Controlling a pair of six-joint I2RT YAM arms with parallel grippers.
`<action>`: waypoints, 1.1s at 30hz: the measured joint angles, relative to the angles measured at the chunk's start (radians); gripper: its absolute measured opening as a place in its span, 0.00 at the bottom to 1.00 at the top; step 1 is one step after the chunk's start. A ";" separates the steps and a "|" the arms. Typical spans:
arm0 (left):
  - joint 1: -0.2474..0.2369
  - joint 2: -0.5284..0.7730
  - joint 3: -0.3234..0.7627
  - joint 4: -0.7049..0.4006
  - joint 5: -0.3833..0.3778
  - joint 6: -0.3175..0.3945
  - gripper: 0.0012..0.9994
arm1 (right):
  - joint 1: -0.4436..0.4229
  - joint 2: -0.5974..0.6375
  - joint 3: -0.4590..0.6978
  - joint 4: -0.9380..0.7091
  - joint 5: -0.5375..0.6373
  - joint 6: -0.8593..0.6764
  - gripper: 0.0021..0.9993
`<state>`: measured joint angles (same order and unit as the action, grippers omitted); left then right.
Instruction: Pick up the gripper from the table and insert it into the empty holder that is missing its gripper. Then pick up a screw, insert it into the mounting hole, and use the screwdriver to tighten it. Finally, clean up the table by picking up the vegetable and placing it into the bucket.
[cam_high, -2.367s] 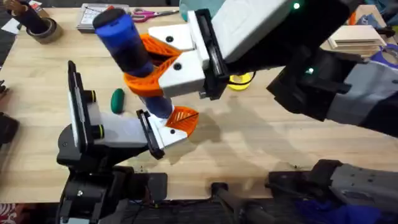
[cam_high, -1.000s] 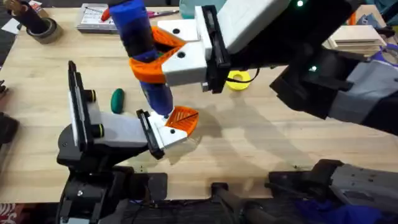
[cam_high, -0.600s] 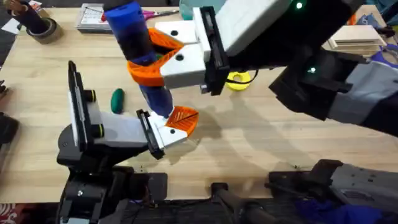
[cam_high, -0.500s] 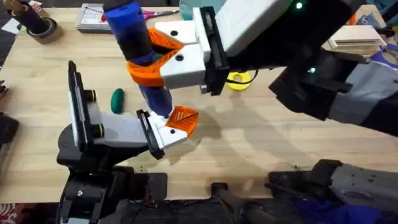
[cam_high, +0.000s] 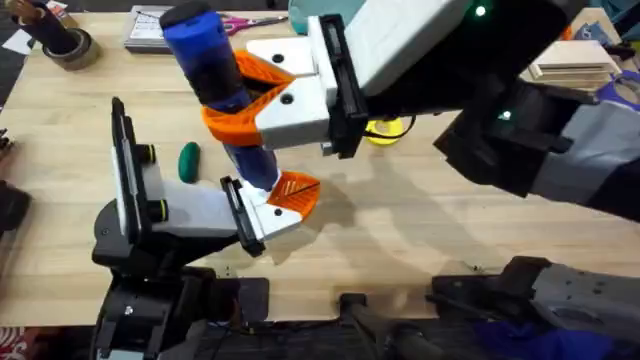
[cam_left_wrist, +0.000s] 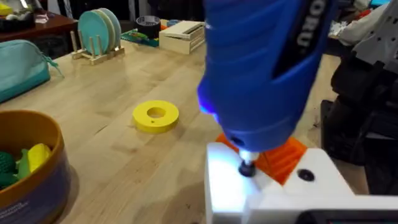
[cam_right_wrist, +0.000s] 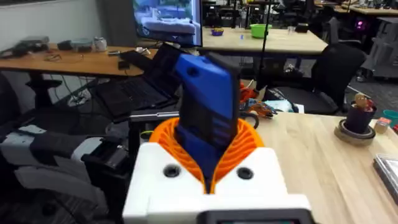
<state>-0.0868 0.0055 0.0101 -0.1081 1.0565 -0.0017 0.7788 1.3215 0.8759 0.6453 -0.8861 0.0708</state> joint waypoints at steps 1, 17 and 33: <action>0.000 0.000 0.000 0.000 0.001 0.000 0.01 | 0.000 0.000 0.000 -0.002 0.002 0.000 0.02; 0.000 0.001 0.000 0.000 0.002 0.000 0.01 | 0.001 -0.006 0.000 -0.023 0.026 0.000 0.02; 0.000 0.001 0.000 0.001 -0.003 0.001 0.01 | 0.005 -0.001 0.031 -0.047 0.020 -0.013 0.02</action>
<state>-0.0864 0.0063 0.0101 -0.1074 1.0538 -0.0006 0.7837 1.3201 0.9070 0.5987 -0.8658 0.0578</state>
